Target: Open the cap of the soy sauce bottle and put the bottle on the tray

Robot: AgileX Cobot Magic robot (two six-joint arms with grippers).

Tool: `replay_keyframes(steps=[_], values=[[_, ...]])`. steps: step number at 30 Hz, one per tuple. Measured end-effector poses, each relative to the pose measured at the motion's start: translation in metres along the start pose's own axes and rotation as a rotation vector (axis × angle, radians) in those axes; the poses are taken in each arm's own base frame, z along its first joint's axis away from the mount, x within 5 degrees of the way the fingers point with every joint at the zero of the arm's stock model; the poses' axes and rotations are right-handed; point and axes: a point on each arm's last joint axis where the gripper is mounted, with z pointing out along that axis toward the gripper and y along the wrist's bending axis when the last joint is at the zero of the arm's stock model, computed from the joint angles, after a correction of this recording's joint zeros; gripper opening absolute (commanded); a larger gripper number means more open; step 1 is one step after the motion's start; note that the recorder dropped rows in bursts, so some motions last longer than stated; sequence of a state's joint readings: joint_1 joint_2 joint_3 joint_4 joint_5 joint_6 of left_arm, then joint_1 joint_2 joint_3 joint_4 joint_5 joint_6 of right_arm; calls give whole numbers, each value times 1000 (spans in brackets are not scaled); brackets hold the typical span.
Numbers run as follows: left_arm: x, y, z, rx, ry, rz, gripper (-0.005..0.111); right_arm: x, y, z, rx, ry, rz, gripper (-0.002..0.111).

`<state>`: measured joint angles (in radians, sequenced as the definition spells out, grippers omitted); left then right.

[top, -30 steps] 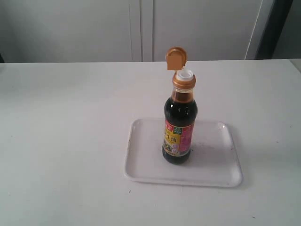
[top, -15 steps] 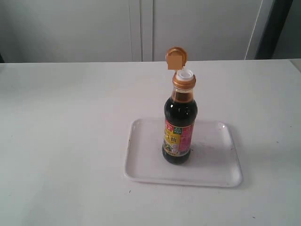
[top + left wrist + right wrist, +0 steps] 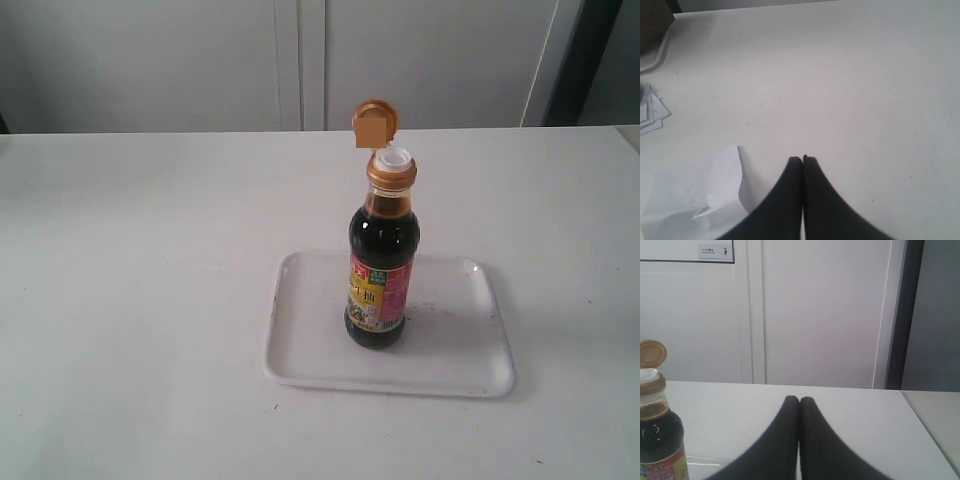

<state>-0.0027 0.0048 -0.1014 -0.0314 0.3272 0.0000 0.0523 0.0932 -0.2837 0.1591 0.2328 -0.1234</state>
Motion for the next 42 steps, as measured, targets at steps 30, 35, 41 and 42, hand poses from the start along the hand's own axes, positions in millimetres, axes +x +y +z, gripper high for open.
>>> replay_keyframes(steps=[30, 35, 41, 42], values=[[21, -1, 13, 5, 5, -33, 0, 0, 0, 0, 0, 0, 0, 0], [21, -1, 13, 5, 5, -33, 0, 0, 0, 0, 0, 0, 0, 0], [21, -1, 13, 5, 5, -33, 0, 0, 0, 0, 0, 0, 0, 0], [21, -1, 13, 5, 5, -33, 0, 0, 0, 0, 0, 0, 0, 0]])
